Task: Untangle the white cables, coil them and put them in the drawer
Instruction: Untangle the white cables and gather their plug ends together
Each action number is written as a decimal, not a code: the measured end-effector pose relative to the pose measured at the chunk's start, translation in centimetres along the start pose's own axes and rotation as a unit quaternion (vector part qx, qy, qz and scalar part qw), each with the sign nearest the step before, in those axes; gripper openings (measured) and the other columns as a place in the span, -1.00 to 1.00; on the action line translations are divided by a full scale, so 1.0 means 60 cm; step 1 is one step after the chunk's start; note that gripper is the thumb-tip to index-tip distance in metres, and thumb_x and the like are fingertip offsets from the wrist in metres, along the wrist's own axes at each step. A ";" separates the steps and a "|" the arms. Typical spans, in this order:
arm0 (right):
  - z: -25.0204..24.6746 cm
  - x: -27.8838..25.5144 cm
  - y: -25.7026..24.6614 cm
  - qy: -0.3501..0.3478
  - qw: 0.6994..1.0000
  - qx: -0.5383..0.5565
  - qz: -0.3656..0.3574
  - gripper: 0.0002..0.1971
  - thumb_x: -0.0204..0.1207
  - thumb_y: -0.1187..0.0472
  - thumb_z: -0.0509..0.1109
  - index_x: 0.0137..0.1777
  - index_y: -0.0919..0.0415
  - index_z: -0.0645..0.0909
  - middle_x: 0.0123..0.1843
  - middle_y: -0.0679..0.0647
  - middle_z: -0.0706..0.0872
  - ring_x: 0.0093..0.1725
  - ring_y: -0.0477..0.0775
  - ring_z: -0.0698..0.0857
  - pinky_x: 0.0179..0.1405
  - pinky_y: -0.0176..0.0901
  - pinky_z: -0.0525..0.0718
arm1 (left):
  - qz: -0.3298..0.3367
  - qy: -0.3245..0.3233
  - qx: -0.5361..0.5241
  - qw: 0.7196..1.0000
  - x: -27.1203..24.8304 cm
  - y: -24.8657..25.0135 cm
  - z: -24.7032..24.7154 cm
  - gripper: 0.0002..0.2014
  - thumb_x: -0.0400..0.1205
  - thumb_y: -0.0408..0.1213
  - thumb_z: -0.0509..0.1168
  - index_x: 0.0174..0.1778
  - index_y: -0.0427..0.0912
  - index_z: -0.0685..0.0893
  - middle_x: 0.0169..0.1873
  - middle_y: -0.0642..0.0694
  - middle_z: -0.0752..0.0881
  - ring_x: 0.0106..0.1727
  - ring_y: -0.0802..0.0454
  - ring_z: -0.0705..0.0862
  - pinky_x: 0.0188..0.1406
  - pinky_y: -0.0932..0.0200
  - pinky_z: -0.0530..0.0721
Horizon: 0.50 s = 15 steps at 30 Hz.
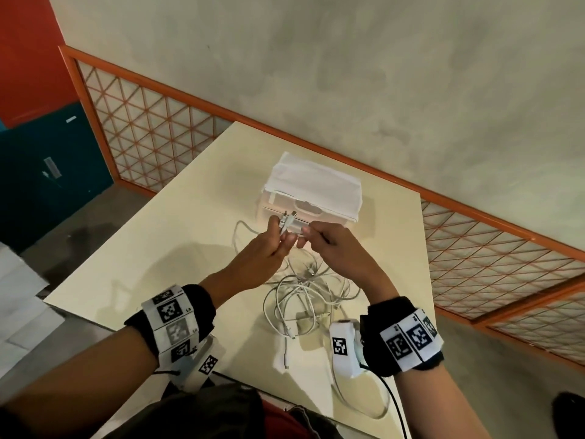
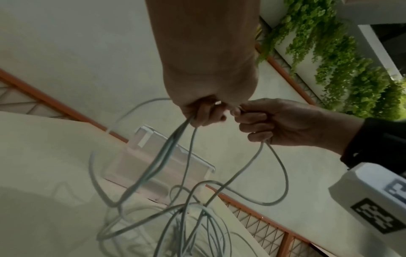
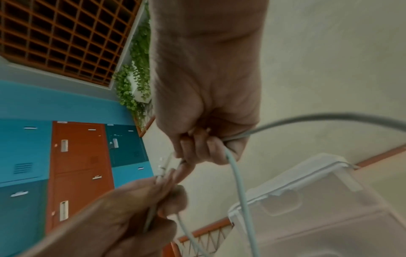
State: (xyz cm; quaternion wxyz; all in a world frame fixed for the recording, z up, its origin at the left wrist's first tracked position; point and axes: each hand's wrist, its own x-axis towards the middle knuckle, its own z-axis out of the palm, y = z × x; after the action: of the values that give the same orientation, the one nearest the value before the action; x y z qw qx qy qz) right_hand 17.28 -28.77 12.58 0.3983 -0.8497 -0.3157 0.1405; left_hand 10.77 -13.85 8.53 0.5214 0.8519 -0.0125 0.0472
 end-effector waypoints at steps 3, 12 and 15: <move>-0.001 -0.012 0.019 -0.004 0.996 0.082 0.029 -0.70 0.64 0.02 0.29 -0.20 0.20 0.68 -0.56 -0.14 0.42 -0.47 -0.06 0.35 -0.46 -0.31 0.36 | 0.035 0.034 -0.005 0.999 -0.003 -0.001 -0.001 -0.83 0.73 -0.20 0.08 -0.09 -0.12 0.21 -0.44 0.01 0.40 -0.57 0.20 0.41 -0.52 0.29 0.34; 0.039 -0.034 0.099 -0.167 0.978 0.091 0.085 -0.65 0.66 0.03 0.26 -0.21 0.24 0.70 -0.16 0.06 0.78 -0.04 -0.12 0.70 0.28 -0.14 0.51 | 0.171 0.209 -0.084 0.959 -0.001 0.062 -0.027 -0.81 0.69 -0.41 0.16 -0.10 -0.20 0.23 -0.53 0.21 0.47 -0.58 0.26 0.45 -0.49 0.49 0.35; 0.046 -0.034 0.131 -0.110 0.986 0.094 0.077 -0.69 0.68 0.05 0.21 -0.21 0.07 0.69 -0.10 0.14 0.78 0.02 -0.02 0.72 0.29 -0.01 0.52 | 0.173 0.240 -0.095 0.951 0.005 0.058 -0.039 -0.83 0.69 -0.37 0.16 -0.10 -0.27 0.25 -0.54 0.16 0.45 -0.61 0.16 0.39 -0.56 0.41 0.32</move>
State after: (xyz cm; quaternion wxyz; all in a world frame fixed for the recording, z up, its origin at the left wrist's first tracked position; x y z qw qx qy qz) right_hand 17.71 -32.24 4.74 0.4276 -0.8093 -0.2764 0.2928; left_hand 10.64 -13.35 12.70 0.5711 0.7471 -0.0386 0.3380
